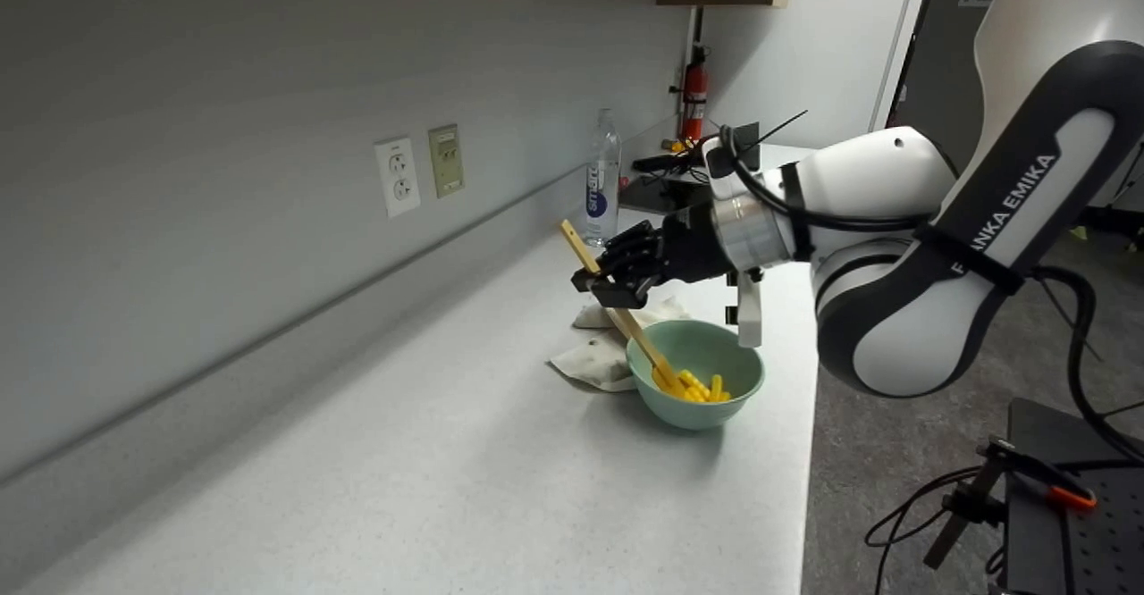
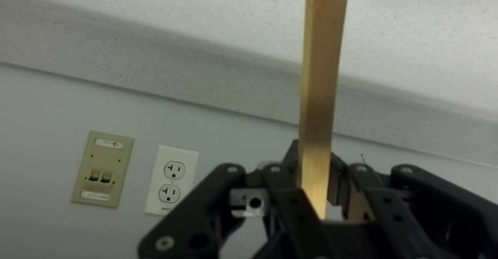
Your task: Mix the contents of the bowl with the spatula
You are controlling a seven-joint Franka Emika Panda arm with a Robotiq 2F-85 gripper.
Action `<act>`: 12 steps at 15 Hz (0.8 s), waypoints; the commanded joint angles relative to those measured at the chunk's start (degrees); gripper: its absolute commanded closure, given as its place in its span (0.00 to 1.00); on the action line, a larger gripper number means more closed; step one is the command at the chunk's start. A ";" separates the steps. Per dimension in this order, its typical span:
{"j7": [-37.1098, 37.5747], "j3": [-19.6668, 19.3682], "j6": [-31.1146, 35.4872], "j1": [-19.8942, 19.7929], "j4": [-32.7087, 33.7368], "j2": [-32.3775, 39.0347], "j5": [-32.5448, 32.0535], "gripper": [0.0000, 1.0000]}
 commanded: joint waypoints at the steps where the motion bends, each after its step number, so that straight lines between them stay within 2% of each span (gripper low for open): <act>1: 0.76 -0.52 1.67 -0.48 -3.78 -2.01 -0.40 0.98; 7: -3.36 -4.23 0.92 0.08 -3.42 -1.66 2.33 0.98; 12: -3.86 -5.48 1.00 -0.04 -0.79 -0.72 2.47 0.98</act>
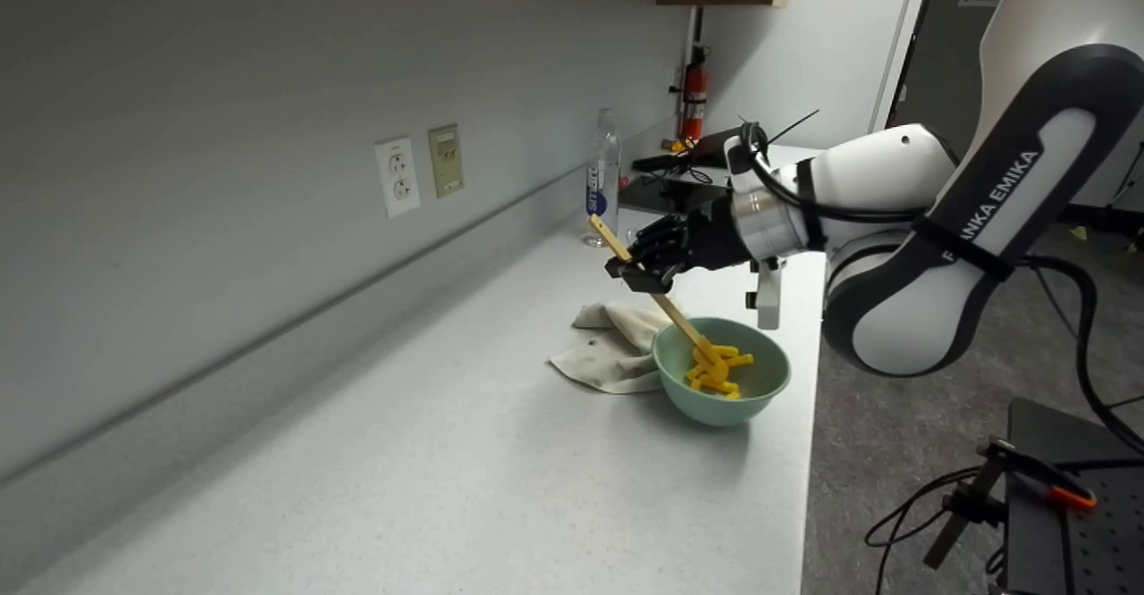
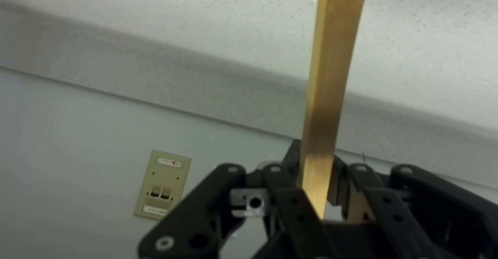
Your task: Mix the contents of the bowl with the spatula
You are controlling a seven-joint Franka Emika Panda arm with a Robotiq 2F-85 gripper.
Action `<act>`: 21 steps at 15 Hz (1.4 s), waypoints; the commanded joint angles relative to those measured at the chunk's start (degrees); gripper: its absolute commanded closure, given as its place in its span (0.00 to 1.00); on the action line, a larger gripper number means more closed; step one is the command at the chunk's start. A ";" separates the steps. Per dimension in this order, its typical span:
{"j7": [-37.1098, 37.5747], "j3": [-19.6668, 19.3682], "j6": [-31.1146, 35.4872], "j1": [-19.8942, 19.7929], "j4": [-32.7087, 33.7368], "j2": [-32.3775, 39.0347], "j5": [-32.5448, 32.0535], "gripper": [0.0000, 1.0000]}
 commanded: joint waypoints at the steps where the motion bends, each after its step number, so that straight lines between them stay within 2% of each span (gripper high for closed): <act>1: -1.95 -0.45 0.97 0.22 1.77 0.25 1.19 0.98; 8: 0.57 0.83 1.83 -0.24 3.54 0.76 0.47 0.98; 15: 4.30 3.87 2.24 -0.41 4.80 1.76 -1.20 0.98; 21: 3.46 4.62 1.24 0.21 3.09 -0.09 -0.89 0.98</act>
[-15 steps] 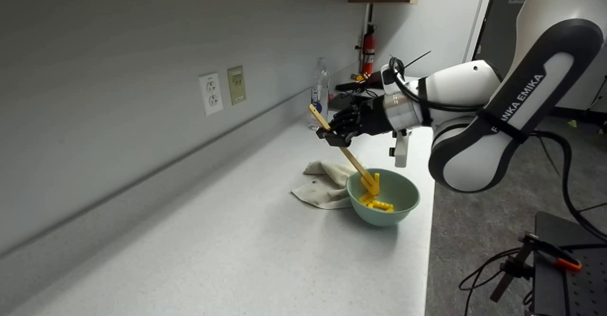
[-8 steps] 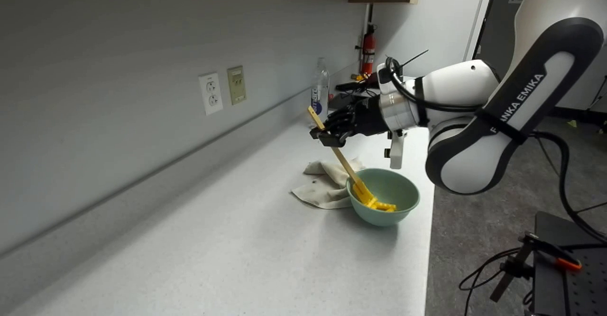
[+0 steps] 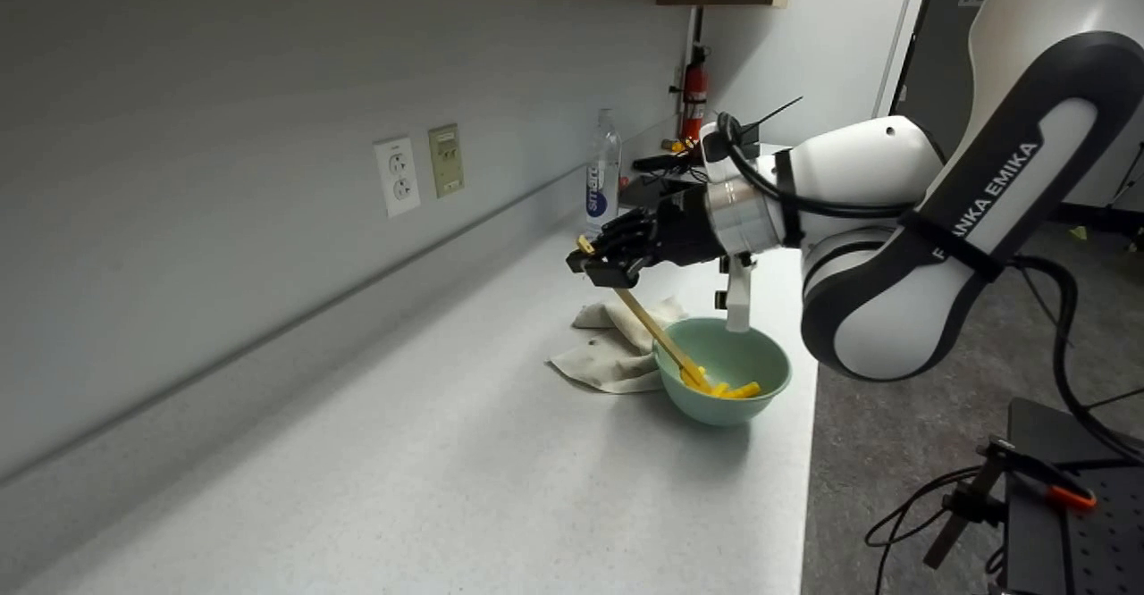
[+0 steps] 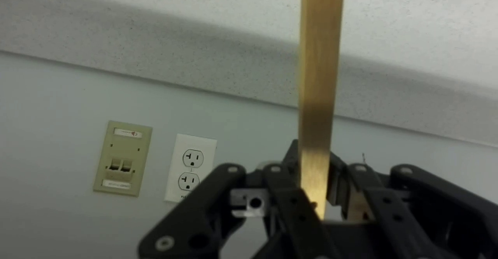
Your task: Mix the contents of the bowl with the spatula
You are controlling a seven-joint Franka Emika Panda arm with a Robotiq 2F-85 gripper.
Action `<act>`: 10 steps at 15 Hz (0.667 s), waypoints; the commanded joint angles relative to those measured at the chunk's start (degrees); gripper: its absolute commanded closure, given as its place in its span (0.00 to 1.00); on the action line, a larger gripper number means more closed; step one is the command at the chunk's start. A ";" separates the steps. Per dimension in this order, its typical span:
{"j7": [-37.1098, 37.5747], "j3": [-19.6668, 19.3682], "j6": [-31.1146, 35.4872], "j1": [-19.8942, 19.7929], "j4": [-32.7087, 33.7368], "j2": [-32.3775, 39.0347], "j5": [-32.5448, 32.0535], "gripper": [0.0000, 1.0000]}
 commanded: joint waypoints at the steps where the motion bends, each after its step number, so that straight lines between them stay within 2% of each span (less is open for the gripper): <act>1: 0.12 -0.04 0.89 0.15 -1.21 -1.33 -0.66 0.98; 2: -0.18 -0.22 0.52 0.30 -1.48 -1.61 -0.33 0.98; 3: -0.32 -0.36 -0.59 0.36 -1.89 -2.10 -0.11 0.94; 4: -0.83 -0.61 -1.11 0.56 -2.23 -2.49 0.20 0.65; 5: -1.20 -0.75 -1.97 0.60 -2.70 -3.01 0.04 0.64; 10: -1.86 -0.76 -5.29 0.62 -4.87 -4.83 -0.26 0.28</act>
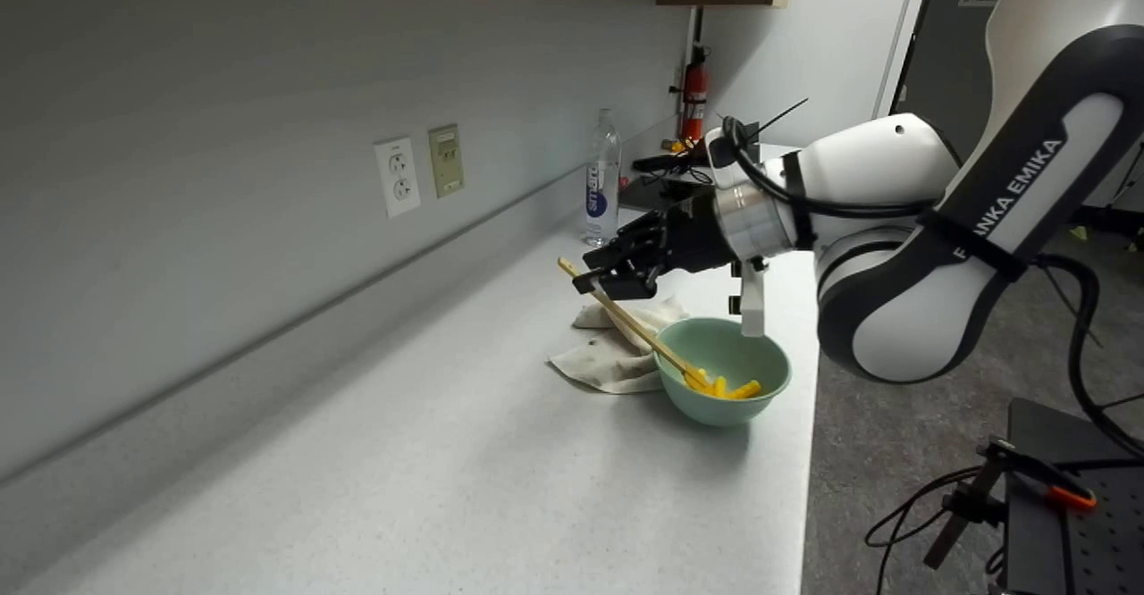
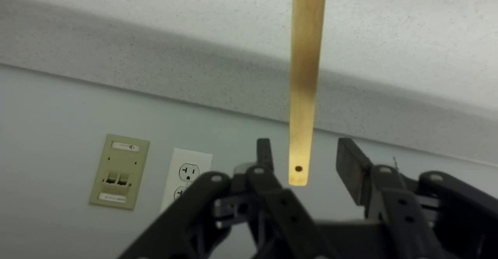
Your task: Mix the contents of the bowl with the spatula
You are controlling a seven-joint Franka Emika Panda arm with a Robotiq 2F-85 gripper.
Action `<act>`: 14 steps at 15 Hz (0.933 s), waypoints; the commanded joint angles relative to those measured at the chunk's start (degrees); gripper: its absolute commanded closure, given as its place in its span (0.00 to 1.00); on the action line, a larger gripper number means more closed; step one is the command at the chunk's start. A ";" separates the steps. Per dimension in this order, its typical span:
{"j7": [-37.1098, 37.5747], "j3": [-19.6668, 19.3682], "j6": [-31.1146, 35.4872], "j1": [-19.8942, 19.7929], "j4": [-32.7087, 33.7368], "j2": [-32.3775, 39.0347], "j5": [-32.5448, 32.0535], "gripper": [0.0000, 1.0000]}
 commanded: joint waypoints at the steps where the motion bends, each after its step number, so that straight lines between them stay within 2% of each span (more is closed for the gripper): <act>1: -1.04 -0.54 -3.87 0.53 -2.72 -3.50 -0.32 0.19; 3: -1.22 -0.52 -5.40 0.69 -3.04 -4.35 0.04 0.04; 4: -1.53 -0.62 -6.00 0.85 -3.32 -4.93 0.31 0.01; 8: -1.72 -0.37 -10.92 1.16 -6.06 -9.40 0.30 0.00; 14: 1.28 3.47 -28.16 0.37 -10.78 -20.93 -3.14 0.00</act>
